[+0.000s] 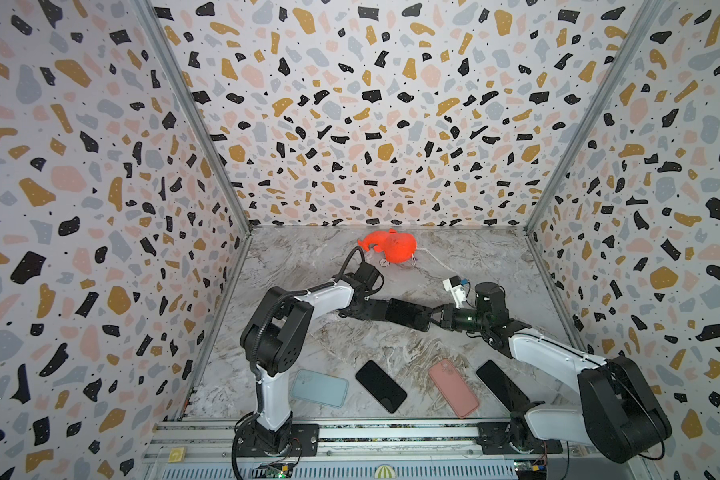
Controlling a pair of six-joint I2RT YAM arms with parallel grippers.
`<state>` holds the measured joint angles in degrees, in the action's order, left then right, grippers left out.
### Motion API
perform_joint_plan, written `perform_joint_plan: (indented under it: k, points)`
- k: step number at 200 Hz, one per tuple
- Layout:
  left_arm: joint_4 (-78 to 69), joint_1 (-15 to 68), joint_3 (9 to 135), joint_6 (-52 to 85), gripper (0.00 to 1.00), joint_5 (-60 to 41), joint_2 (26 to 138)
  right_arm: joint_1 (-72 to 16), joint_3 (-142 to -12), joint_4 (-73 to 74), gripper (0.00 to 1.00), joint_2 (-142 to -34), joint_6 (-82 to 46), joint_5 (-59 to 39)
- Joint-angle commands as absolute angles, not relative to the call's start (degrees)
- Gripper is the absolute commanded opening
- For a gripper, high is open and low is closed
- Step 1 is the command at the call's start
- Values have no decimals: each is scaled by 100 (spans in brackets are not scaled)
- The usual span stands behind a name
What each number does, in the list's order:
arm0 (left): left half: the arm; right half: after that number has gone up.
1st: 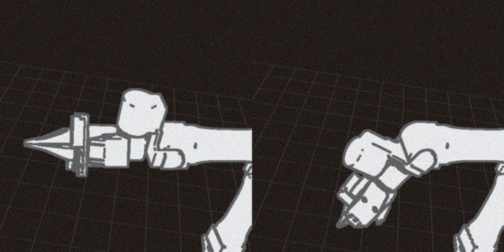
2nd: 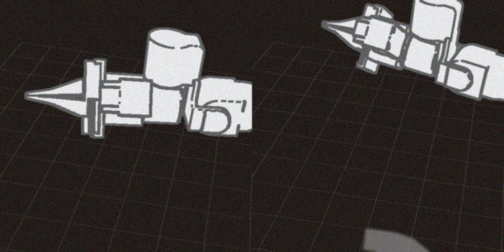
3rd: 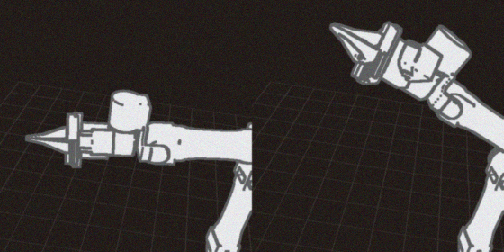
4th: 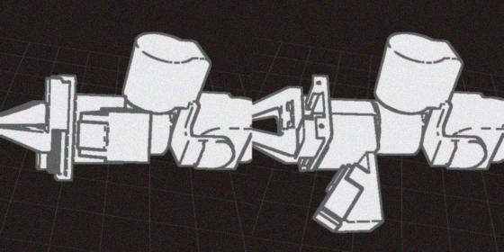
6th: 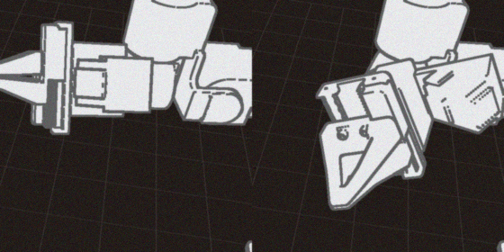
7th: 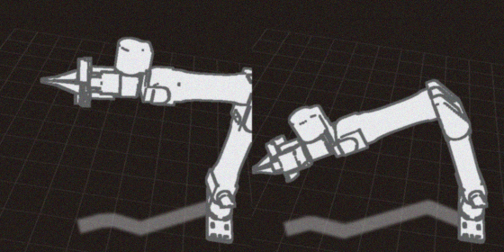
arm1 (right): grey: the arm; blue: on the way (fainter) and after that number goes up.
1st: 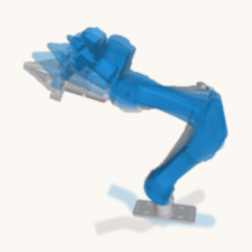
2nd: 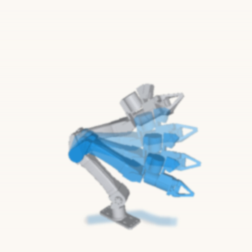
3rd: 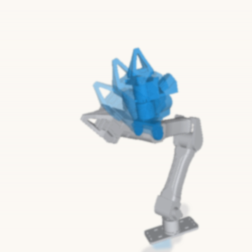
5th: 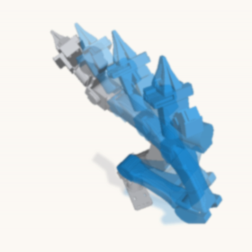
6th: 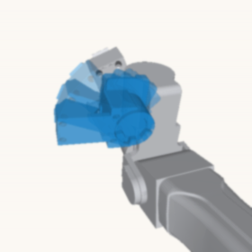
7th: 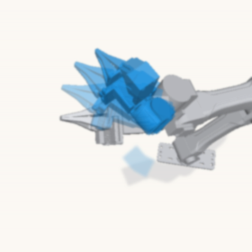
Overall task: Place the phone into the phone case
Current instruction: 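Lift the black case with the left gripper toward the phone in the right gripper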
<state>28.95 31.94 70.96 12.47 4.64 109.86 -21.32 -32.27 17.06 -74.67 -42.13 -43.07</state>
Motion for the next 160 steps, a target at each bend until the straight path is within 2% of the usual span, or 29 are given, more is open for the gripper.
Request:
perform_joint_plan:
  k: [1, 35, 160]
  points:
    - [2882, 3208, 7203, 1234, 15, 496, 11091, -2101, -3441, 1769, 0, -7251, -4105, -4373]
    - [2975, 3208, 7234, 1164, 11, 580, 11075, -2072, -3393, 1739, 0, -7178, -4089, -4371]
    - [2982, 3443, 6908, 1067, 8, 506, 10728, -2039, -3388, 1594, 0, -7112, -4042, -4416]
